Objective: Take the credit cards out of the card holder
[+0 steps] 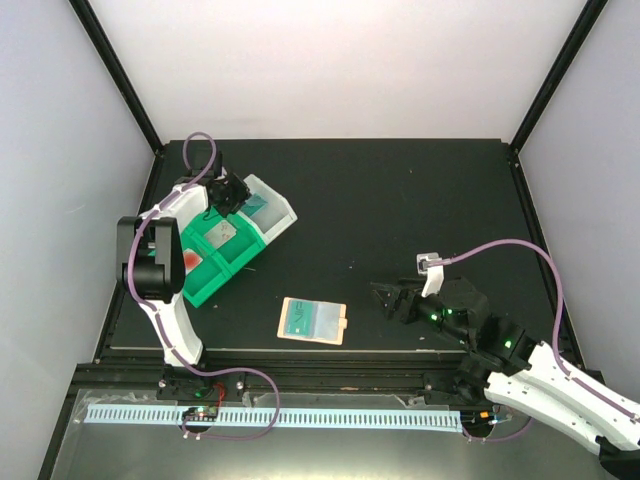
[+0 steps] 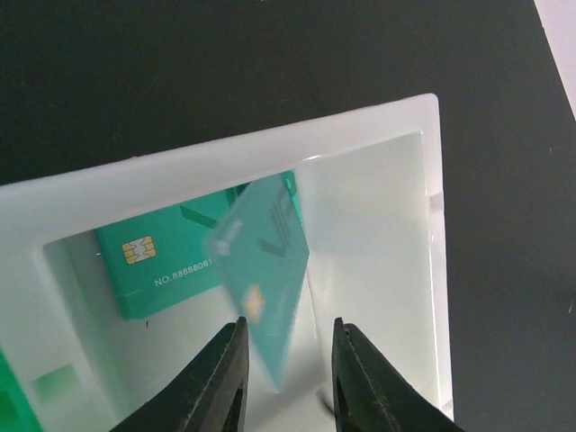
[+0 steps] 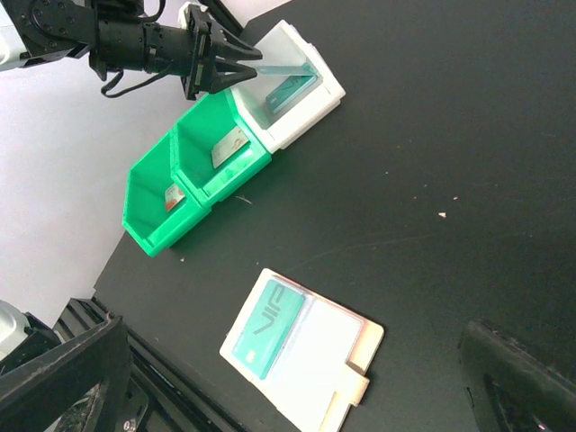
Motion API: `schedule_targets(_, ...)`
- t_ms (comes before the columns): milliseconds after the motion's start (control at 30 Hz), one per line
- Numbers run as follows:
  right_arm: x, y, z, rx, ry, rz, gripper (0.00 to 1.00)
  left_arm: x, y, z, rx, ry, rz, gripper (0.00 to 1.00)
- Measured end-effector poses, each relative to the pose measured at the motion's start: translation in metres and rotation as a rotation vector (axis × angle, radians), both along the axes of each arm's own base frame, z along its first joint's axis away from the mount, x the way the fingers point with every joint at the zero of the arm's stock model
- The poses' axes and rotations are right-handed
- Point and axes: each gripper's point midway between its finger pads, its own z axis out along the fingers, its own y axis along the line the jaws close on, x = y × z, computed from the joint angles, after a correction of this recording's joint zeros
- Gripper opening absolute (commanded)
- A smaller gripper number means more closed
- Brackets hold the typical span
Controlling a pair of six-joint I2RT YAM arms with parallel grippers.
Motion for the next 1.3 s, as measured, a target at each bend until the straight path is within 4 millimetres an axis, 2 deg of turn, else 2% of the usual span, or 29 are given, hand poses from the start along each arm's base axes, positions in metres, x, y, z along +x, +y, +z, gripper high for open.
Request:
schedule_targets(233, -0.003, 0.003, 0.000, 0.007, 0.008, 0.023, 1.00, -0.005, 0.003, 0.016, 0.028, -0.016, -0.005, 0.39)
schedule_targets(367, -0.008, 0.005, 0.003, 0.025, 0.013, 0.047, 1.00, -0.010, 0.004, 0.037, 0.040, -0.044, -0.017, 0.49)
schedule_targets(467, -0.010, 0.005, 0.004, 0.034, 0.019, 0.057, 1.00, -0.017, 0.005, 0.060, 0.054, -0.088, -0.028, 0.62)
schedule_targets(533, -0.012, 0.005, 0.004, 0.035, 0.026, 0.061, 1.00, -0.025, 0.005, 0.079, 0.065, -0.129, -0.038, 0.70)
schedule_targets(667, -0.015, 0.003, 0.001, 0.025, 0.054, 0.061, 1.00, -0.052, 0.004, 0.118, 0.089, -0.220, -0.081, 0.77)
schedule_targets(733, -0.017, 0.003, -0.001, 0.020, 0.064, 0.070, 1.00, -0.070, 0.002, 0.131, 0.103, -0.253, -0.118, 0.79)
schedule_targets(800, -0.020, 0.005, -0.002, 0.023, 0.073, 0.088, 1.00, -0.087, -0.001, 0.138, 0.118, -0.274, -0.160, 0.86)
schedule_targets(867, -0.023, 0.007, -0.002, 0.026, 0.080, 0.107, 1.00, -0.106, -0.004, 0.137, 0.133, -0.279, -0.214, 0.96)
schedule_targets(967, -0.024, 0.009, -0.005, 0.023, 0.094, 0.117, 1.00, -0.137, -0.013, 0.127, 0.143, -0.284, -0.302, 0.99)
schedule_targets(1100, -0.022, 0.015, -0.012, 0.023, 0.124, 0.120, 1.00, -0.179, -0.032, 0.110, 0.113, -0.297, -0.418, 0.98)
schedule_targets(1300, -0.020, 0.019, -0.035, 0.007, 0.180, 0.107, 0.98, -0.226, -0.070, 0.081, 0.032, -0.282, -0.587, 0.87)
